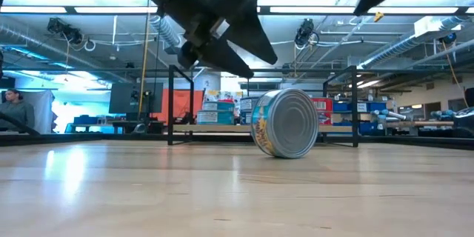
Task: Stack canned seafood by type on shelf
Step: Stack the yellow-blue tuna can on top of the yellow-blue tuna can on the shelf
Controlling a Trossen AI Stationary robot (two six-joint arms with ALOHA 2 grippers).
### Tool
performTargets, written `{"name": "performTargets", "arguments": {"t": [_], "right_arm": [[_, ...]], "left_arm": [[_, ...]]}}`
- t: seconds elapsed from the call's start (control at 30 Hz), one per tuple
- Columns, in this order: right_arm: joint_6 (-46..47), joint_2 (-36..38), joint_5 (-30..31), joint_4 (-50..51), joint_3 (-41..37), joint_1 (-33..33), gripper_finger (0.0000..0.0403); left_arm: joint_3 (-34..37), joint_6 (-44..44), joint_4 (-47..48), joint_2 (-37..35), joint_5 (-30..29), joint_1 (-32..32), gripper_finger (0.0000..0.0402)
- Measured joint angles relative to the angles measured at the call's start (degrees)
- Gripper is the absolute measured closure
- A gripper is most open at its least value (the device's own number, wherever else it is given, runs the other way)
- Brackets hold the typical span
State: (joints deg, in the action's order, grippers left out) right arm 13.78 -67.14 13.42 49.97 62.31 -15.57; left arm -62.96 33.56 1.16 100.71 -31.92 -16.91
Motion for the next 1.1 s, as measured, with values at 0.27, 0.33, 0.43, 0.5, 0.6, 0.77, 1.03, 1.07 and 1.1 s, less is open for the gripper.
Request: {"name": "performTargets", "arguments": {"t": [0.27, 0.33, 0.43, 0.5, 0.6, 0.77, 1.03, 1.07, 1.1], "right_arm": [[5.5, 5.1, -0.1, -1.8, -7.3, -0.4, 0.0394], [5.9, 5.8, -0.2, -2.8, -8.4, -0.5, 0.0394], [6.8, 6.7, -0.2, -3.9, -9.4, -0.6, 0.0394], [7.1, 6.9, -0.1, -4.5, -9.6, -0.6, 0.0394], [6.9, 6.9, -0.1, -4.5, -9.6, -0.6, 0.0394], [5.7, 6.8, -0.1, -4.7, -9.6, -0.6, 0.0394], [5.6, 6.8, 0.0, -5.0, -9.6, -0.6, 0.0394], [5.6, 6.8, 0.0, -4.9, -9.7, -0.6, 0.0394], [5.5, 6.8, 0.0, -5.0, -9.7, -0.6, 0.0394]], "left_arm": [[0.0, 2.6, 1.0, 0.0, 0.6, -0.1, 0.0118], [0.0, 1.7, 1.0, 0.0, 0.6, -0.1, 0.0118], [0.0, 1.5, 0.9, 0.0, 0.7, -0.1, 0.0118], [0.0, 2.2, 0.9, 0.0, 0.8, -0.1, 0.0118], [0.0, 4.3, 0.6, 0.1, 2.1, -0.1, 0.0118], [-1.8, 5.9, 0.8, 2.3, 2.8, 0.0, 0.0118], [-12.9, 2.9, 13.6, 9.2, 2.0, 0.0, 0.0118], [-14.0, 2.8, 14.6, 9.9, 1.9, 0.0, 0.0118], [-14.8, 2.8, 16.1, 10.6, 1.8, 0.0, 0.0118]]}}
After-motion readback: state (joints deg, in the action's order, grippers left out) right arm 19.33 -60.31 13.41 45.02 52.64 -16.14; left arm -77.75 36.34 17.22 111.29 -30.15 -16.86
